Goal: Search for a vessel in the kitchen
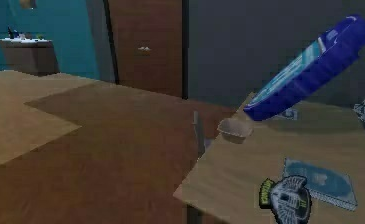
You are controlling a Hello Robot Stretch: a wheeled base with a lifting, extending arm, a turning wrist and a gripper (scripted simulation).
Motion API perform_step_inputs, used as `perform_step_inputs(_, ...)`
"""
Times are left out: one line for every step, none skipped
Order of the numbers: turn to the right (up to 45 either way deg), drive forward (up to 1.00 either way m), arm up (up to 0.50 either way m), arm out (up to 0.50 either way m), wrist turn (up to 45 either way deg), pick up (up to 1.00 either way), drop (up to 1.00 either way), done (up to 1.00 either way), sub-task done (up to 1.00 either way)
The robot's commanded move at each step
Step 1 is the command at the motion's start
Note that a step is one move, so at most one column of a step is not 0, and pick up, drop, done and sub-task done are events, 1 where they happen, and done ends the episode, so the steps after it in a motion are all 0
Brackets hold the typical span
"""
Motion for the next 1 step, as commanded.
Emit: perform_step_inputs(-45.0,0.0,0.0,0.0,0.0,0.0,0.0,0.0,0.0)
